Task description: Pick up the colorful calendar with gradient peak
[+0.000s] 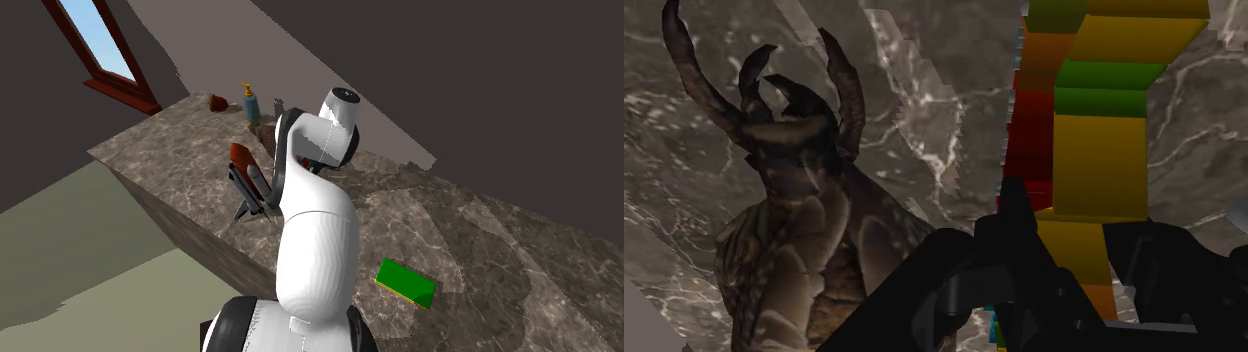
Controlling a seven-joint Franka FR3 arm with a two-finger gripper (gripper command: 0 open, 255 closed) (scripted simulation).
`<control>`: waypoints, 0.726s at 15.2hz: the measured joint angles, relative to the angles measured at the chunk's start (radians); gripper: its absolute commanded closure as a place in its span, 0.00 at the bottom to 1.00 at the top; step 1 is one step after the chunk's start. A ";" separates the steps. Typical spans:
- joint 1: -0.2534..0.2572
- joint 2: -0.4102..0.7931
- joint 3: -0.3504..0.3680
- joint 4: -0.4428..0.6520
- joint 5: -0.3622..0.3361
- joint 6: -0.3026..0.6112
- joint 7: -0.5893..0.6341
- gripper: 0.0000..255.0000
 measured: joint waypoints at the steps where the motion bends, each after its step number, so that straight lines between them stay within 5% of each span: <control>1: 0.002 0.005 -0.002 0.013 0.003 -0.010 -0.001 1.00; 11: 0.015 0.030 -0.001 0.163 0.019 -0.140 0.012 1.00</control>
